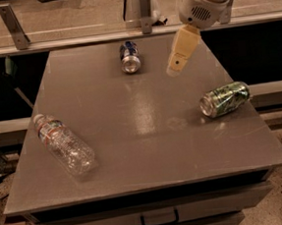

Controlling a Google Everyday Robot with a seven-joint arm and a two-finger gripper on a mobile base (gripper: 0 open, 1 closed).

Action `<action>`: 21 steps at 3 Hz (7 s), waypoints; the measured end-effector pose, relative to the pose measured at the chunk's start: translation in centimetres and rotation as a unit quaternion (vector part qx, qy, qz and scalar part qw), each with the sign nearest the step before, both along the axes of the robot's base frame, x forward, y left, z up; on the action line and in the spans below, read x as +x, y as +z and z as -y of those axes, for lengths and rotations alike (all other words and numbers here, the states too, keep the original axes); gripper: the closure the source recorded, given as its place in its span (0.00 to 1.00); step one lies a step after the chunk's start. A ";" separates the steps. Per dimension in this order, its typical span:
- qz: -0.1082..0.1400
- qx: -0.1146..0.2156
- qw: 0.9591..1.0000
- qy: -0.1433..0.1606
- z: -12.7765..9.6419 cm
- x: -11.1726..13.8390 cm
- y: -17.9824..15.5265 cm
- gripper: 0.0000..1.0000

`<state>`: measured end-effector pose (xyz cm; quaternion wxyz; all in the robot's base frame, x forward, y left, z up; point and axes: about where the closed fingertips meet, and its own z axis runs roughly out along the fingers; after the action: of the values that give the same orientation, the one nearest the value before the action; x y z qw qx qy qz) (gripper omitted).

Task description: Place pepsi can upright

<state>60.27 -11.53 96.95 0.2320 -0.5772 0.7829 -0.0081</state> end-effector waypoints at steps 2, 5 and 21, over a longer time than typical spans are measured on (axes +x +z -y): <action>-0.006 0.076 0.991 -0.111 -6.9 11.6 -3.1 0.00; -0.074 0.114 0.938 -0.318 -11.7 19.6 -10.3 0.00; 0.119 0.446 0.886 0.041 -16.6 11.1 -2.9 1.00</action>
Offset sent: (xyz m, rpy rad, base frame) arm 0.1834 0.1112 -0.0473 0.2671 0.0447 -0.4162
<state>71.41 5.04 94.09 0.5565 -0.4390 0.6460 0.2833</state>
